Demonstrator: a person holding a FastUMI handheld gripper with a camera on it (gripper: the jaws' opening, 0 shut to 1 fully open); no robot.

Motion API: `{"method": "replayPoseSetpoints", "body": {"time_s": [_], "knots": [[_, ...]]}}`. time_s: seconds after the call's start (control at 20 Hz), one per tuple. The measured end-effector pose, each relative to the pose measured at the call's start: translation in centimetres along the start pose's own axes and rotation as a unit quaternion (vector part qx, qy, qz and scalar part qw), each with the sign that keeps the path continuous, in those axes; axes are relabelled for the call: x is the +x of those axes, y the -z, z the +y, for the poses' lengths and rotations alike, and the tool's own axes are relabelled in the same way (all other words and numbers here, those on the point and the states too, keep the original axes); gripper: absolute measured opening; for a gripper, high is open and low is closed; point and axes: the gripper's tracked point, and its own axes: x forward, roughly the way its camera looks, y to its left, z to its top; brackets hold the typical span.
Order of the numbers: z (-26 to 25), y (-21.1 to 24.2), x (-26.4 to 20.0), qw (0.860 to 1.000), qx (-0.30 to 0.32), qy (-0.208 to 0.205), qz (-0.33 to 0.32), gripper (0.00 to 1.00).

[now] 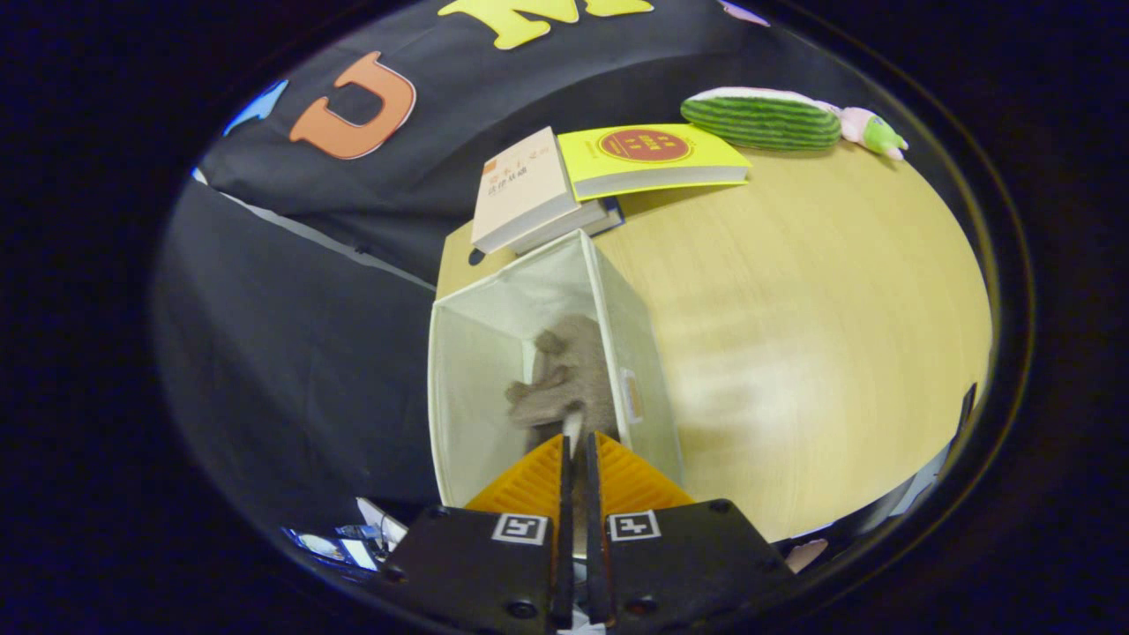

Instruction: Open the storage box then place both shoes into the box .Put the left shoe in first, then the right shoe, with the right side of both shoes facing outward in a uniform manner.

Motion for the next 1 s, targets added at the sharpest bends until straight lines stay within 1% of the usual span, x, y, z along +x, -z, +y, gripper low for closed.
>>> {"method": "replayPoseSetpoints", "body": {"time_s": [0.1,0.15,0.2,0.3,0.35,0.4,0.5,0.6,0.75,0.9,1.0], "knots": [[0.5,0.0,-0.4,1.000,-0.008,-0.010,-0.005,0.22],[0.4,0.0,-0.6,1.000,-0.016,-0.005,-0.008,0.35],[0.6,-0.3,-0.8,1.000,-0.021,-0.009,-0.018,0.48],[1.0,-0.6,-1.4,0.999,-0.032,-0.018,-0.038,0.63],[1.1,-0.8,-1.7,0.998,-0.039,-0.017,-0.048,0.79],[1.0,-1.2,-1.8,0.997,-0.047,-0.015,-0.060,0.83],[1.0,-2.0,-3.1,0.993,-0.069,-0.010,-0.091,0.84],[1.2,-3.7,-4.6,0.985,-0.094,-0.012,-0.144,0.84],[1.4,-5.6,-7.4,0.972,-0.101,-0.027,-0.211,0.84],[0.3,-7.5,-10.4,0.950,-0.133,-0.030,-0.281,0.85],[-1.0,-8.6,-12.9,0.927,-0.156,-0.019,-0.340,0.86]]}}
